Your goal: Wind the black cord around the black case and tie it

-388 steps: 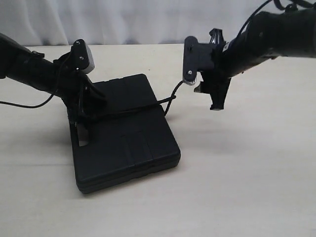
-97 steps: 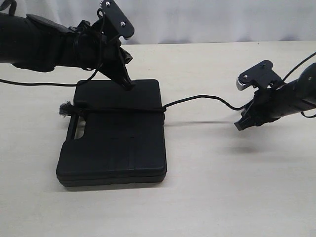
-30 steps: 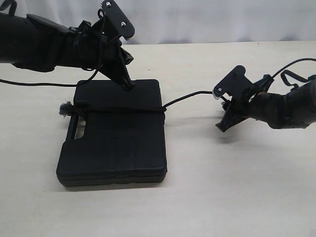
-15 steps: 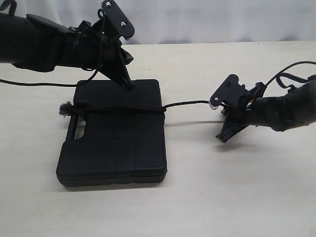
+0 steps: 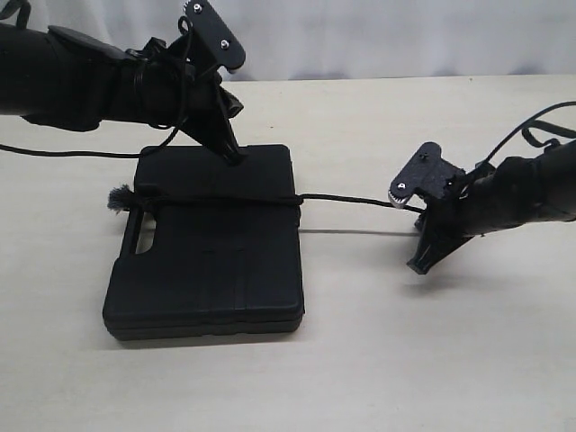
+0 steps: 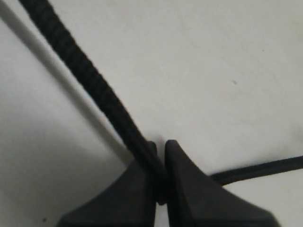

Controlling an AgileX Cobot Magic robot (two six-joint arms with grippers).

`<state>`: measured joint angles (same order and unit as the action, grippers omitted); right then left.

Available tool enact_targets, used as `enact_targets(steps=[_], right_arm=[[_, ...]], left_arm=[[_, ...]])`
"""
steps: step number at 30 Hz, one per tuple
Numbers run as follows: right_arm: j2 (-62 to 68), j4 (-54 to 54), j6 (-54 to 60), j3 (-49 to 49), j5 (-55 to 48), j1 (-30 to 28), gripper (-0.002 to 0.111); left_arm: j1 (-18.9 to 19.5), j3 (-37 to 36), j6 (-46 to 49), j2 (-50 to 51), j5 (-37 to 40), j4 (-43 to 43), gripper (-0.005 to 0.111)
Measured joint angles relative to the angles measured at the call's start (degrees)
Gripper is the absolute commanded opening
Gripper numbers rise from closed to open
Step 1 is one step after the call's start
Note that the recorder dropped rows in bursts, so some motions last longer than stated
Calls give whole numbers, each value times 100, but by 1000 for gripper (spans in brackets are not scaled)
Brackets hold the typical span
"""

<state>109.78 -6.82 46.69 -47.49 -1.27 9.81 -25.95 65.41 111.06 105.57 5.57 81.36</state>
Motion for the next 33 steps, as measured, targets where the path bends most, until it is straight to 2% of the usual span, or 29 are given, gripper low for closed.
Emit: enact_targets(steps=[4, 10, 16, 19, 25, 30, 32, 33], right_arm=[[-253, -13, -74, 0, -560, 0, 4], [-783, -22, -544, 10, -829, -12, 6], [-885, -22, -854, 68, -901, -49, 28], [-885, -22, -1270, 177, -889, -238, 30], [-885, -22, -1918, 305, -1100, -851, 30], [-976, -22, -2074, 305, -1121, -903, 30], [-1227, -168, -2074, 305, -1121, -903, 21], [-1322, -222, -2074, 313, -1126, -903, 8]], left_arm=[[0, 0, 0, 0, 0, 0, 0], [0, 0, 0, 0, 0, 0, 0], [0, 0, 0, 0, 0, 0, 0], [0, 0, 0, 0, 0, 0, 0], [0, 0, 0, 0, 0, 0, 0], [0, 0, 0, 0, 0, 0, 0], [0, 0, 0, 0, 0, 0, 0], [0, 0, 0, -10, 0, 0, 0]])
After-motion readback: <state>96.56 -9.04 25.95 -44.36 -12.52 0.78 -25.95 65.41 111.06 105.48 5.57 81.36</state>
